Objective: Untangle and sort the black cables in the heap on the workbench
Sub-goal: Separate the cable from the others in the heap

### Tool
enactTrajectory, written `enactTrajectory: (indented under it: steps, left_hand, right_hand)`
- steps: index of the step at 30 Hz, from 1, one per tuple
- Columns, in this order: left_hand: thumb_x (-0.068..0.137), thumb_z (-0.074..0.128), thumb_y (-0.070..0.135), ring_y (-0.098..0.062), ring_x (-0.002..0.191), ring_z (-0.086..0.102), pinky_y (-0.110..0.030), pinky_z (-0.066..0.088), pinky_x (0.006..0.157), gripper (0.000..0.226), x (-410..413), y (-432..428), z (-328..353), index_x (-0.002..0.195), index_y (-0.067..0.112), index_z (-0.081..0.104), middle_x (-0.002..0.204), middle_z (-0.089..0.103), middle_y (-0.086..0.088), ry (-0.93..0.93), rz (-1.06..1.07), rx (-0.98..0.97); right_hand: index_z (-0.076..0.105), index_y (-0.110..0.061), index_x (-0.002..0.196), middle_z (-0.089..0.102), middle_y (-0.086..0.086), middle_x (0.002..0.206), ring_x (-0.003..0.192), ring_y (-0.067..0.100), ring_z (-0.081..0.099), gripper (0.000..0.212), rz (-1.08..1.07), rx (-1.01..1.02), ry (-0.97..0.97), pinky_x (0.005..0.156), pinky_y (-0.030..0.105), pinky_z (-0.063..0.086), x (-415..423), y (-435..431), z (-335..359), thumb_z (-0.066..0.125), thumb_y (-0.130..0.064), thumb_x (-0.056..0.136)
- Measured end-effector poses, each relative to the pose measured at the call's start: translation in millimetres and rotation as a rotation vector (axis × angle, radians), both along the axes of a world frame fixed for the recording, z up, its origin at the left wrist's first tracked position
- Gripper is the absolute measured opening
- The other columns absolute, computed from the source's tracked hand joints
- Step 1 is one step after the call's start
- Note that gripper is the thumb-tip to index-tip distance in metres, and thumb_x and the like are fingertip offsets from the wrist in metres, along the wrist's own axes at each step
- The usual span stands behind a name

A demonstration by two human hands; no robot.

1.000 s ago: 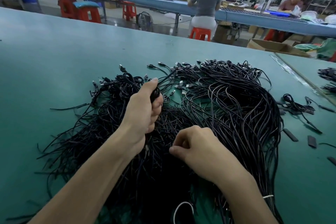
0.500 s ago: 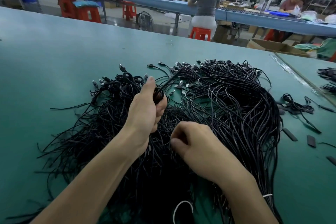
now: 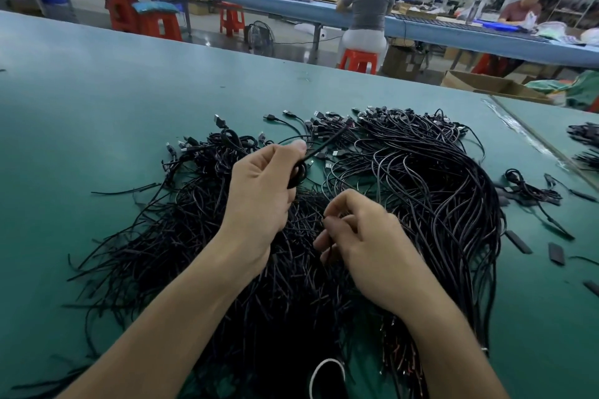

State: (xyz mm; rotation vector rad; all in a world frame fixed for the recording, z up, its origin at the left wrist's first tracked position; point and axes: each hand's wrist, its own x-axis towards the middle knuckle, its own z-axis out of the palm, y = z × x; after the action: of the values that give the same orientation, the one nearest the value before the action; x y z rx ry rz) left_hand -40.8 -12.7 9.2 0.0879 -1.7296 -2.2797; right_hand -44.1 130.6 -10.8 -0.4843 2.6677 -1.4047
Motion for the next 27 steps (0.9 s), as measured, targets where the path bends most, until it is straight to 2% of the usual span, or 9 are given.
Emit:
enactTrajectory:
  steps: [4, 8, 12, 16, 18, 20, 23, 25, 27]
  left_hand:
    - [0.1, 0.054, 0.025, -0.006, 0.034, 0.015, -0.015, 0.013, 0.034, 0.057, 1.2, -0.8, 0.4, 0.044, 0.025, 0.042, 0.043, 0.025, 0.01, -0.011, -0.006, 0.018]
    - [0.098, 0.056, 0.021, -0.005, 0.034, 0.018, -0.013, 0.016, 0.033, 0.05, 2.3, -0.4, -1.4, 0.051, 0.027, 0.044, 0.043, 0.028, 0.012, 0.002, -0.032, 0.049]
    - [0.093, 0.061, 0.022, -0.003, 0.033, 0.023, -0.014, 0.02, 0.032, 0.03, 3.4, -0.2, -2.4, 0.068, 0.022, 0.044, 0.046, 0.034, 0.011, 0.012, -0.064, -0.012]
    - [0.087, 0.067, 0.03, -0.008, 0.035, 0.023, -0.015, 0.021, 0.034, 0.026, 4.3, 1.9, -4.2, 0.075, 0.02, 0.046, 0.047, 0.034, 0.01, 0.04, -0.135, -0.098]
    - [0.082, 0.061, 0.034, -0.008, 0.034, 0.023, -0.014, 0.02, 0.034, 0.018, 6.7, 2.9, -4.1, 0.082, 0.019, 0.051, 0.046, 0.035, 0.009, 0.05, -0.215, -0.133]
    - [0.089, 0.057, 0.032, -0.001, 0.033, 0.033, -0.012, 0.025, 0.033, 0.018, 8.6, 4.1, -4.3, 0.095, 0.016, 0.061, 0.045, 0.044, 0.013, 0.091, -0.316, -0.172]
    - [0.106, 0.042, 0.02, 0.011, 0.045, 0.053, 0.0, 0.037, 0.047, 0.03, 10.7, 8.2, -5.1, 0.098, 0.013, 0.07, 0.052, 0.059, 0.022, 0.186, -0.378, -0.303]
    - [0.106, 0.042, 0.03, 0.008, 0.064, 0.062, -0.007, 0.044, 0.061, 0.038, 8.7, 10.4, -6.7, 0.093, 0.017, 0.076, 0.068, 0.071, 0.014, 0.19, -0.322, -0.372]
    - [0.102, 0.042, 0.039, -0.002, 0.07, 0.061, -0.021, 0.048, 0.064, 0.039, 4.9, 11.4, -10.8, 0.089, 0.023, 0.076, 0.072, 0.07, 0.007, 0.206, -0.212, -0.451]
  right_hand:
    - [0.058, -0.032, 0.089, 0.072, -0.006, 0.071, 0.051, 0.004, 0.063, 0.017, -0.005, 0.018, 0.046, 0.043, 0.014, 0.04, 0.4, -1.5, -2.5, 0.053, -0.023, 0.102]
    - [0.069, -0.032, 0.092, 0.071, -0.005, 0.071, 0.057, 0.006, 0.066, 0.017, -0.008, -0.068, 0.075, 0.052, 0.015, 0.048, -0.5, -0.8, -0.3, 0.06, -0.018, 0.099]
    - [0.061, -0.03, 0.113, 0.074, -0.007, 0.082, 0.068, 0.01, 0.071, 0.023, -0.04, -0.319, 0.129, 0.065, 0.024, 0.057, -0.1, -0.9, 9.9, 0.061, -0.013, 0.097]
    - [0.053, -0.021, 0.105, 0.074, -0.001, 0.077, 0.054, 0.015, 0.067, 0.023, -0.034, -0.548, 0.233, 0.053, 0.019, 0.051, 7.8, -0.5, 25.4, 0.067, -0.009, 0.092]
    - [0.054, -0.02, 0.095, 0.07, 0.0, 0.07, 0.046, 0.012, 0.061, 0.019, -0.034, -0.548, 0.297, 0.045, 0.019, 0.047, 11.8, -0.4, 29.1, 0.071, -0.016, 0.087]
    - [0.058, -0.019, 0.088, 0.069, -0.002, 0.067, 0.044, 0.009, 0.055, 0.014, -0.014, -0.502, 0.323, 0.042, 0.018, 0.043, 13.4, -0.7, 29.7, 0.072, -0.02, 0.084]
    - [0.065, -0.019, 0.081, 0.071, -0.007, 0.07, 0.055, 0.004, 0.063, 0.02, -0.029, -0.426, 0.347, 0.051, 0.012, 0.045, 11.0, 2.4, 27.6, 0.073, 0.0, 0.083]
    - [0.066, -0.024, 0.08, 0.073, -0.007, 0.073, 0.062, 0.008, 0.068, 0.024, -0.06, -0.382, 0.36, 0.055, 0.015, 0.048, 9.4, 5.1, 27.1, 0.069, 0.0, 0.077]
    - [0.066, -0.026, 0.081, 0.074, -0.007, 0.075, 0.067, 0.012, 0.07, 0.025, -0.076, -0.363, 0.36, 0.059, 0.02, 0.053, 8.1, 6.9, 27.6, 0.069, -0.001, 0.074]
